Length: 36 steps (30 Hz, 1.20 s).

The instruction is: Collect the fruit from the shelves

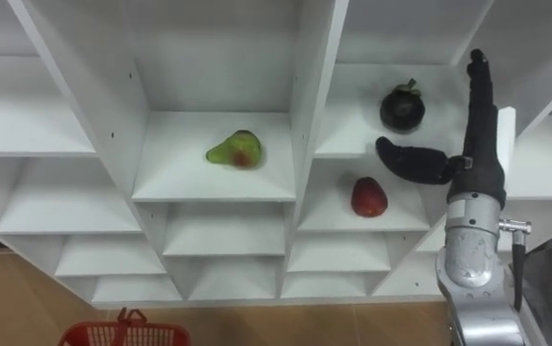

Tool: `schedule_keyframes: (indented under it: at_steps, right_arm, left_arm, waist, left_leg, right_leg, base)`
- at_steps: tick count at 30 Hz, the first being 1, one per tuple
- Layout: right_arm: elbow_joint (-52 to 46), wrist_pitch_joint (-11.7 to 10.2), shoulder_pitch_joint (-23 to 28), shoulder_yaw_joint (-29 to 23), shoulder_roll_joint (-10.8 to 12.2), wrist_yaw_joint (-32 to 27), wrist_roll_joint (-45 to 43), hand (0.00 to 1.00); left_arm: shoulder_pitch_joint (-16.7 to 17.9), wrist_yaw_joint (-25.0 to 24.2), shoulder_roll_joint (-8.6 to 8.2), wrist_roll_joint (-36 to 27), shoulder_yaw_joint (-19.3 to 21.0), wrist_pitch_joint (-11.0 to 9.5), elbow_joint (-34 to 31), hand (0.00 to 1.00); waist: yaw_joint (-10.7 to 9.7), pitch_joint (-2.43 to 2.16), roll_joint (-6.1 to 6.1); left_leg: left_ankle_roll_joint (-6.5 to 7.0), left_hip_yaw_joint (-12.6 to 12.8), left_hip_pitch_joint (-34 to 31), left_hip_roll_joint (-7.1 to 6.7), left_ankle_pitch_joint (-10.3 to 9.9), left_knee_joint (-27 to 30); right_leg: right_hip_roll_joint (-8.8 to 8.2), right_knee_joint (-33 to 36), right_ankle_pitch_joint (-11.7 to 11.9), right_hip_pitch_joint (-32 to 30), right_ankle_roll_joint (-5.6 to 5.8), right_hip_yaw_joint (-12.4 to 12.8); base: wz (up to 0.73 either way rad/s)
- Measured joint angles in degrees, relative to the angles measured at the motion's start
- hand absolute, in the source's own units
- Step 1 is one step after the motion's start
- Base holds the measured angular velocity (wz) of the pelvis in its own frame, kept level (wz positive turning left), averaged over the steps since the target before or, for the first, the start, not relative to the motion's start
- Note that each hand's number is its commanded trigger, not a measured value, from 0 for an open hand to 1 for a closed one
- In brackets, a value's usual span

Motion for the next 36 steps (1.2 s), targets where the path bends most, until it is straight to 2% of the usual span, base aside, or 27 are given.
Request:
schedule_keyframes:
  at_steps: [10, 14, 18, 21, 30, 36]
  right_arm:
    - [0.2, 0.5, -4.4, 0.0, -0.2, 3.1, 0.0, 0.00]
    - [2.1, 0.6, -5.9, 0.0, -0.3, 5.1, 0.0, 0.00]
    - [2.8, 0.8, -6.0, 0.0, -0.3, 6.9, 0.0, 0.00]
    - [4.5, 1.9, -6.0, 0.0, -0.3, 8.3, -0.1, 0.00]
    - [4.9, 1.9, -6.3, 0.0, -0.6, 10.9, -0.2, 0.00]
    - [9.6, 1.9, -8.5, 0.0, -2.5, 11.7, 0.2, 0.00]
  left_arm:
    - [-0.2, -0.3, -0.14, 0.0, 1.1, 1.0, 0.4, 1.00]
    - [-0.3, -0.3, -0.13, 0.0, 1.1, 1.6, 0.3, 1.00]
    - [-0.3, -0.3, -0.13, 0.0, 1.1, 1.7, 0.2, 1.00]
    - [-0.3, -0.4, -0.13, 0.0, 1.1, 1.7, 0.2, 1.00]
    - [-0.3, -1.3, -0.13, 0.5, 1.2, 1.8, 0.2, 1.00]
    - [-0.3, -1.6, -0.09, 2.5, 2.2, 1.8, 0.2, 1.00]
  waist:
    - [0.3, 0.11, 0.29]
    - [0.7, 0.13, 0.32]
    - [0.9, 0.15, 0.32]
    - [1.3, 0.18, 0.25]
    - [1.4, 0.24, 0.15]
    - [1.4, 0.30, 0.08]
  left_leg:
    - [0.01, 0.0, 0.0, 0.02, 0.0, 0.1]
    - [0.01, -0.4, 0.0, 0.01, 0.0, 0.1]
    - [0.00, -0.7, 0.0, 0.01, 0.0, 0.2]
    - [0.00, -0.9, -0.1, -0.01, 0.0, 0.2]
    - [0.00, -1.0, -0.6, -0.03, 0.0, 0.7]
    - [0.00, -1.4, -0.7, -0.04, 0.0, 0.9]
  right_leg:
    - [-0.02, 0.3, 0.0, 0.4, -0.02, 0.0]
    - [-0.12, 0.2, 0.0, 0.7, -0.02, -0.8]
    - [-0.16, 0.1, 0.0, 0.9, -0.02, -1.3]
    - [-0.17, 0.1, 0.0, 1.0, -0.02, -1.4]
    - [-0.19, -0.1, 0.0, 0.8, -0.02, -1.4]
    - [-0.20, -0.1, 0.0, 0.8, -0.05, -1.6]
  base:
    - [0.00]
    - [0.07]
    - [0.07]
    - [0.00]
    - [0.00]
    - [0.00]
